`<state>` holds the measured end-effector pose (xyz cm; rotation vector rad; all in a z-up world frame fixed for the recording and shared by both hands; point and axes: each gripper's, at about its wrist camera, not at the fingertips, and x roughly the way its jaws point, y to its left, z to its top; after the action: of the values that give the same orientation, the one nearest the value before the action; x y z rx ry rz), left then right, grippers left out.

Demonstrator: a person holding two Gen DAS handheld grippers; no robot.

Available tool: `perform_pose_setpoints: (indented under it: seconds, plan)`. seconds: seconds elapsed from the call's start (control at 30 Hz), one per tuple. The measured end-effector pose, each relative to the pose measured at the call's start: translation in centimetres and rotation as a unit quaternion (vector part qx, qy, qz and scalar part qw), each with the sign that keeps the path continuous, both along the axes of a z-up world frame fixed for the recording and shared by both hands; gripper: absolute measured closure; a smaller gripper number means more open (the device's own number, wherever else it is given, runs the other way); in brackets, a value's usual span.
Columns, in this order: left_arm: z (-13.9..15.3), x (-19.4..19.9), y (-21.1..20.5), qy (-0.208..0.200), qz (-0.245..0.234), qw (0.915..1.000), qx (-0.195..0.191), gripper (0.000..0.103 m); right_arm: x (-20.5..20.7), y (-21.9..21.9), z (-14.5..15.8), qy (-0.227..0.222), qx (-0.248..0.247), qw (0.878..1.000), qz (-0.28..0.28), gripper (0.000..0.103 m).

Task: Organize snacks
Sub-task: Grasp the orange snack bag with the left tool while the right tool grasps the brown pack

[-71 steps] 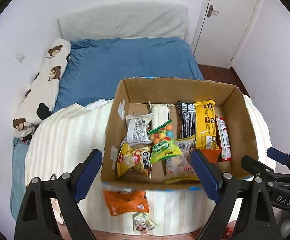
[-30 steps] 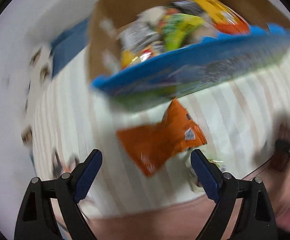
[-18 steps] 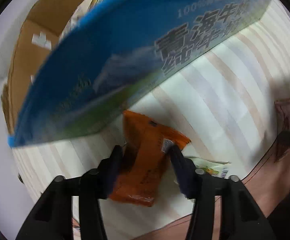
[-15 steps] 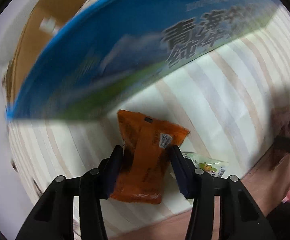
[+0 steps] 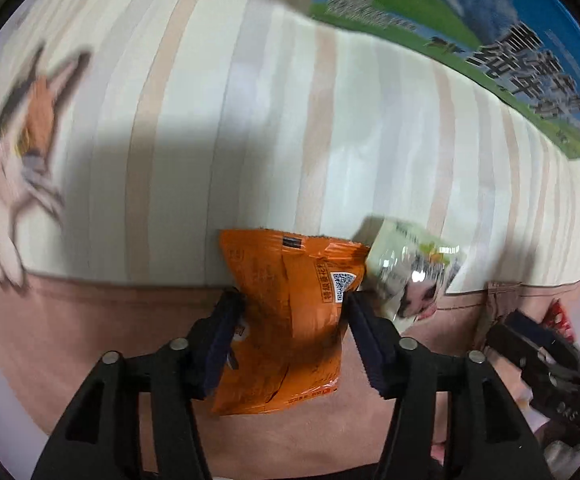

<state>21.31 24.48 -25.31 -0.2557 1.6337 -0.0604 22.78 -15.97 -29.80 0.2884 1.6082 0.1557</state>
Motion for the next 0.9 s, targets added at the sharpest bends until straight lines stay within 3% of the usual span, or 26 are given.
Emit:
perform_pose_setpoints:
  seconds: [0.1,0.3,0.37,0.47,0.53,0.73,0.9]
  plan:
    - [-0.8,-0.4,0.6,0.000,0.004,0.9999,-0.014,0.044,-0.9,0.8,-0.4,0.001,-0.002,1.000,0.005,0.013]
    - [-2.5,-0.4,-0.1,0.001,-0.023,0.9997,0.007,0.039,-2.0,3.1,-1.9,-0.016,-0.043,0.999,0.008,0.012]
    - [-2.4,-0.8,-1.0,-0.010,-0.028,0.9994,0.019,0.039,-2.3,3.9,-2.4,-0.028,-0.058,0.998,0.010,0.022]
    - [-1.9,-2.4,-1.7,-0.026,-0.024,0.9986,0.040,0.048,-3.2,3.9,-2.4,-0.046,-0.080,0.995,0.027,0.038]
    - [-1.8,-4.0,-1.8,-0.028,-0.016,0.9986,0.042,0.048,-4.1,3.0,-1.9,-0.052,-0.073,0.995,0.033,0.043]
    - [-2.5,-9.0,-1.3,-0.019,-0.006,0.9985,0.052,0.049,-7.0,2.2,-1.8,-0.026,-0.038,0.998,0.043,0.043]
    - [-3.4,-10.6,-1.6,-0.018,-0.002,0.9981,0.058,0.048,-8.6,2.7,-2.5,-0.011,-0.023,0.999,0.033,0.042]
